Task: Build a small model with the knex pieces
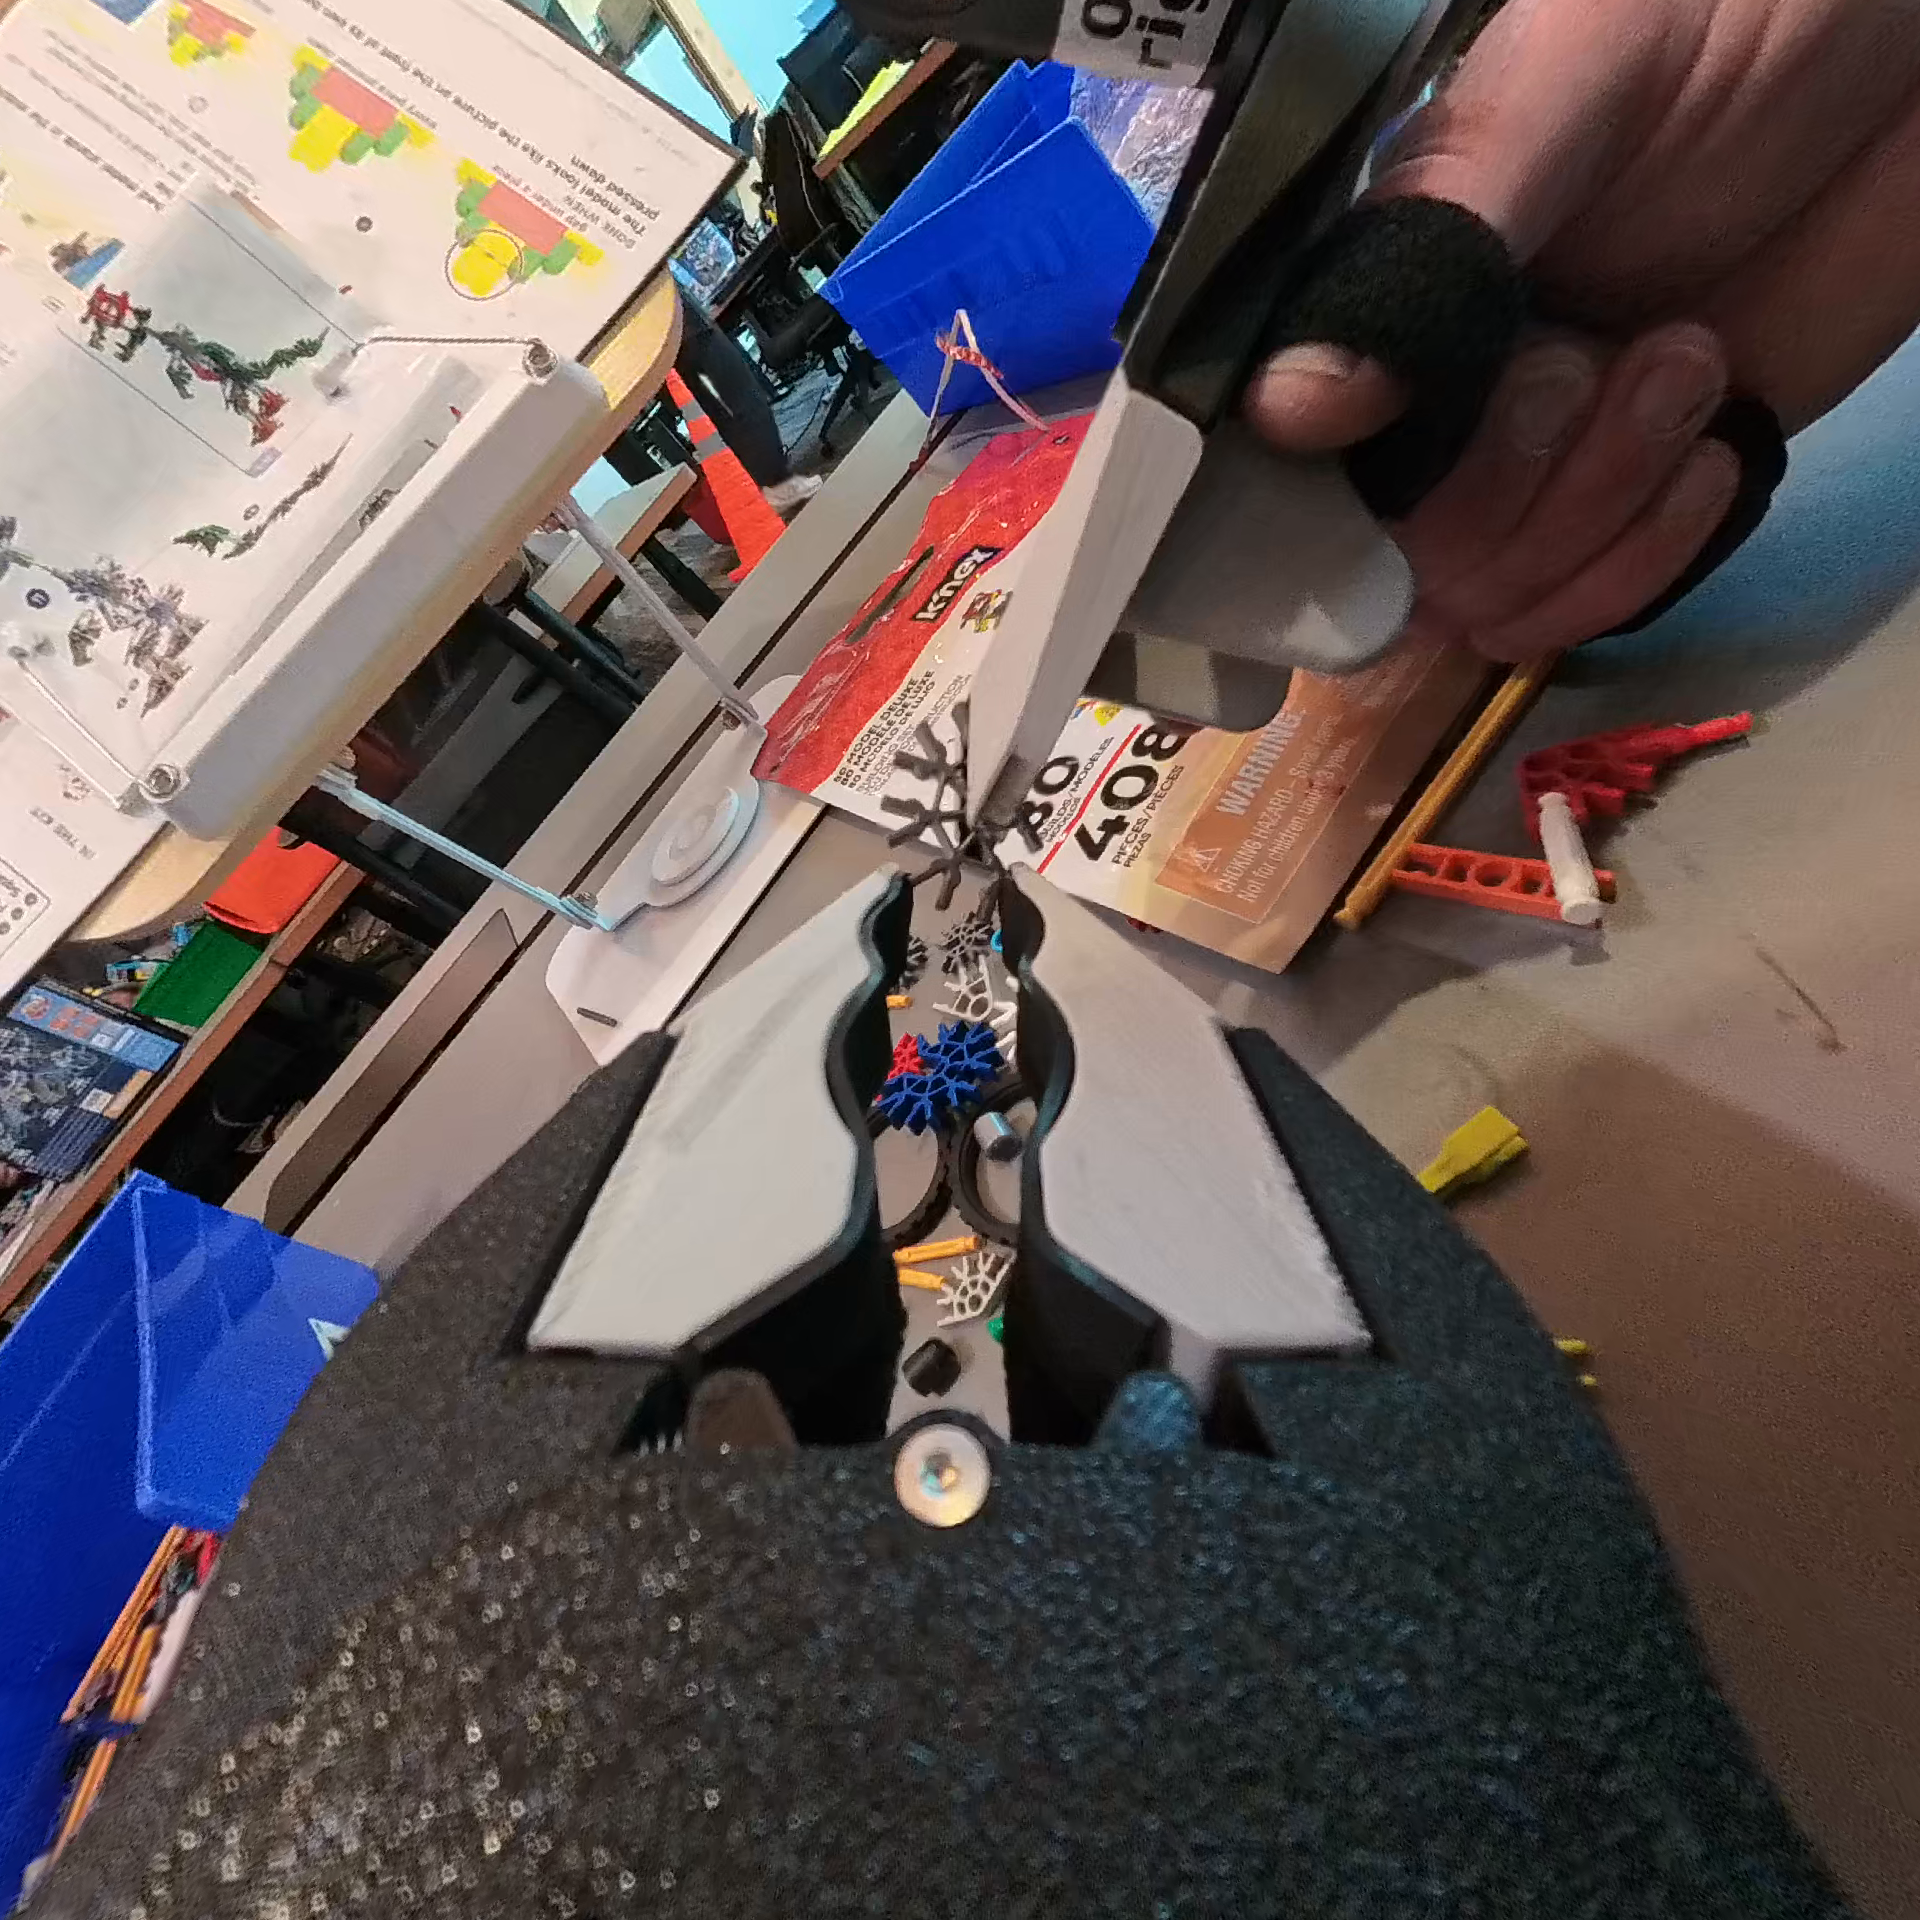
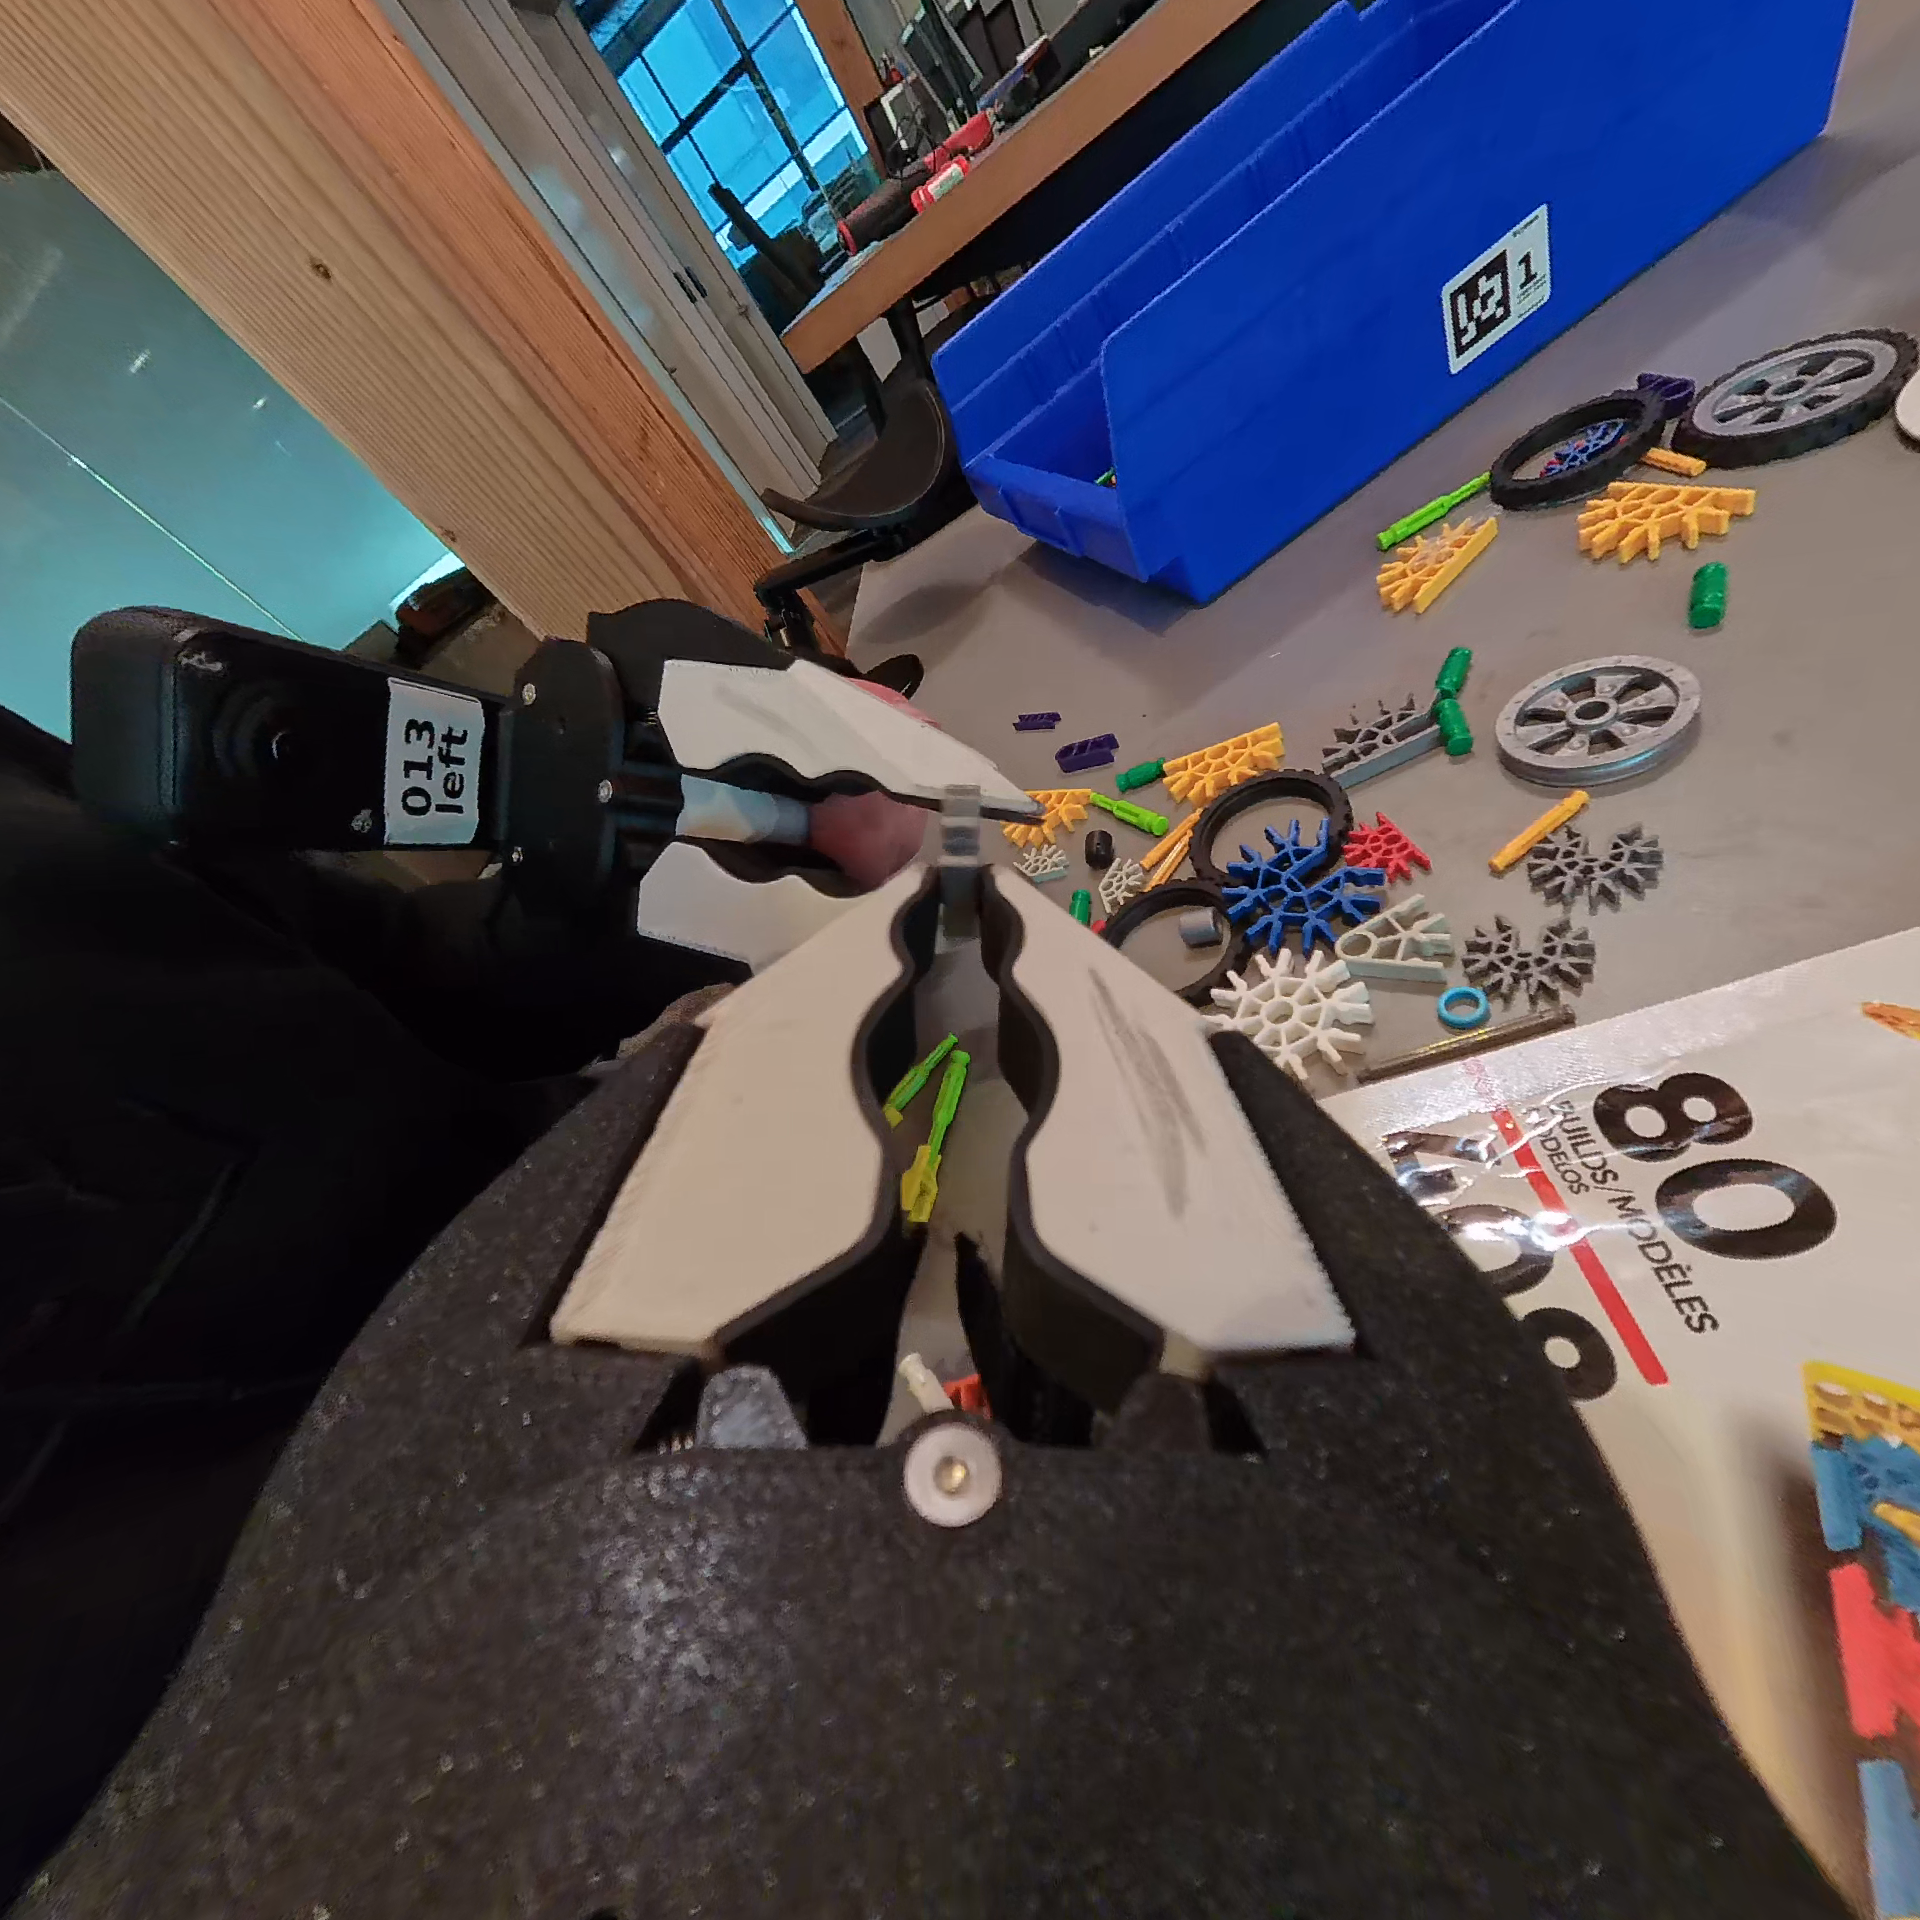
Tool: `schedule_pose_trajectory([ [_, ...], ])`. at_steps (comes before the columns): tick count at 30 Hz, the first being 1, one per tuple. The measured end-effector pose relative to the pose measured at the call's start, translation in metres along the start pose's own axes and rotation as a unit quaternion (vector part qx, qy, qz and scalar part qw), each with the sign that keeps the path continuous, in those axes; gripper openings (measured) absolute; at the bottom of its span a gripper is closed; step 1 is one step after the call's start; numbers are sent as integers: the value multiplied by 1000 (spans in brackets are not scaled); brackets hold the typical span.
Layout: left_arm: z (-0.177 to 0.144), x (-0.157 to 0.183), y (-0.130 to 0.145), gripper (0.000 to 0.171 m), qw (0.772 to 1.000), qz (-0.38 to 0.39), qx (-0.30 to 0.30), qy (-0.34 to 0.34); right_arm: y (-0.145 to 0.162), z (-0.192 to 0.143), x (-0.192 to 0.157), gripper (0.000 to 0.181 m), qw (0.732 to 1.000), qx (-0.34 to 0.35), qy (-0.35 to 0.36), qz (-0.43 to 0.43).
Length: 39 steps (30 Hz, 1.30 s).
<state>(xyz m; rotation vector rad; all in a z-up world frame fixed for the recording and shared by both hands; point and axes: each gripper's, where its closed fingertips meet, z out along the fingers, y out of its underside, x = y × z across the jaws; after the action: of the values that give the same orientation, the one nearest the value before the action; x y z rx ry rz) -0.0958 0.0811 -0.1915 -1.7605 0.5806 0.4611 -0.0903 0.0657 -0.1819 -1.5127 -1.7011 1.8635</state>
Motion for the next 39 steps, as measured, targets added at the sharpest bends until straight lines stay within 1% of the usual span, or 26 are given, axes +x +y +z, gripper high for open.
schedule_pose_trajectory([
  [3, 0, 0, -1, 14, 1000, 1, 1, 0, 0, 0, 0, 5, 1000, 0, 1, 0],
  [5, 0, 0, 0, 14, 1000, 2, -1, 1, 1, 0, 1, 9, 1000, -4, 6, -3],
  [6, 0, 0, 1, 14, 1000, 4, -2, 3, 2, 1, 2, 15, 1000, -6, 8, -5],
  [7, 0, 1, 2, 14, 1000, 7, -4, 4, 2, 1, 1, 16, 1000, -7, 8, -7],
  [10, 0, 4, 3, 14, 1000, 19, -6, 17, 2, 0, 3, 15, 1000, -9, 17, -18],
  [12, -1, 5, 5, 14, 999, 30, -10, 19, 3, 0, 3, 5, 999, -15, 23, -29],
  [18, -4, 10, 12, 14, 998, 53, -25, 37, 12, 4, 3, 5, 995, -46, 45, -73],
  [25, -3, 11, 14, 14, 998, 45, -23, 39, 13, 5, 4, 5, 995, -48, 52, -75],
  [31, 1, 4, 11, 16, 999, 29, -19, 29, 5, 2, 5, 5, 997, -22, 48, -60],
  [34, 2, -4, 11, 20, 1000, 12, -22, 18, -9, -5, 7, 5, 999, 22, 32, -19],
  [36, 3, -8, 9, 27, 1000, 1, -21, 15, -18, -11, 8, 5, 998, 53, 14, 17],
  [39, 4, -12, 1, 33, 1000, 2, -12, 10, -24, -16, 11, 5, 996, 77, 0, 49],
])
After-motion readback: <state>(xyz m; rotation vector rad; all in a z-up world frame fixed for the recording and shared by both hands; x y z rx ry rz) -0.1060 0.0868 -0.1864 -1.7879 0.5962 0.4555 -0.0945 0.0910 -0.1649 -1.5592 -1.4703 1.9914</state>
